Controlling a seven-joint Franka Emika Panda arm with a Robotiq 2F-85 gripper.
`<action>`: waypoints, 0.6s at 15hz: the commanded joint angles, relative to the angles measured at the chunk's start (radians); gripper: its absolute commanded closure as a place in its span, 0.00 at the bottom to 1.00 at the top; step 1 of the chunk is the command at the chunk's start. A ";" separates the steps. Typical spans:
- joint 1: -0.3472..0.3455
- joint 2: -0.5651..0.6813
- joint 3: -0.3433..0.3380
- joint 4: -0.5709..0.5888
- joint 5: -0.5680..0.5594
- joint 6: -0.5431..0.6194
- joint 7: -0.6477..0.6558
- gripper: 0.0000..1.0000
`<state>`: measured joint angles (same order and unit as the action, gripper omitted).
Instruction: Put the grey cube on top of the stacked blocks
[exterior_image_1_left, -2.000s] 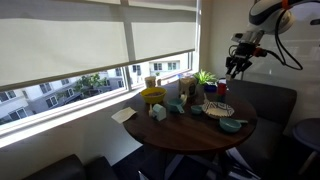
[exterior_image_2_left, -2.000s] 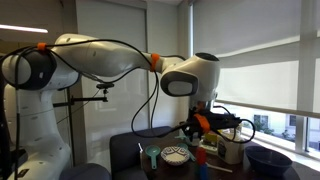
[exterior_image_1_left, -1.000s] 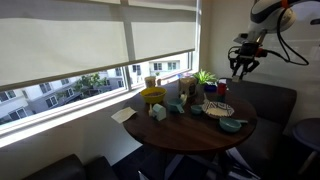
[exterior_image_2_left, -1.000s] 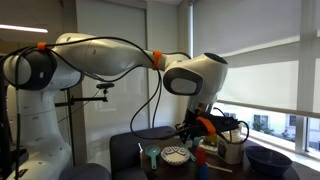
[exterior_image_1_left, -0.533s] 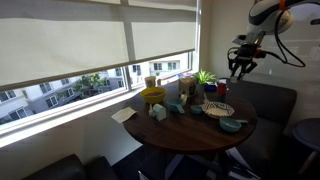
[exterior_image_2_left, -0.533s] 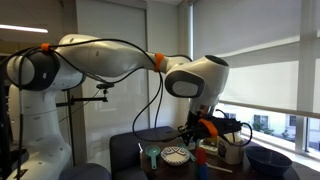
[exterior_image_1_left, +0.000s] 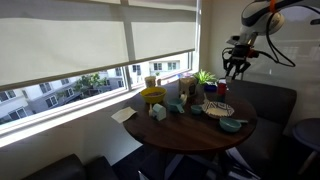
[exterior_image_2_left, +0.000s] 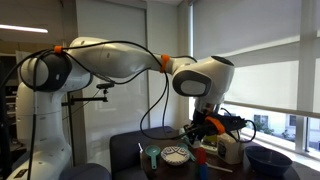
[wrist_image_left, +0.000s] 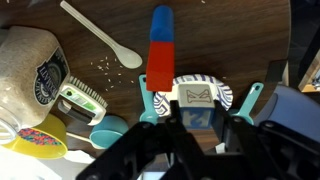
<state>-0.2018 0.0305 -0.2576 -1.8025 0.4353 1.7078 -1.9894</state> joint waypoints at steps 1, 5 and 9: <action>-0.018 0.050 0.014 0.085 0.006 -0.049 -0.004 0.91; -0.024 0.070 0.018 0.107 -0.004 -0.053 -0.016 0.91; -0.023 0.079 0.025 0.105 -0.012 -0.042 -0.028 0.91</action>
<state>-0.2061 0.0863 -0.2549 -1.7316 0.4330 1.6830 -2.0011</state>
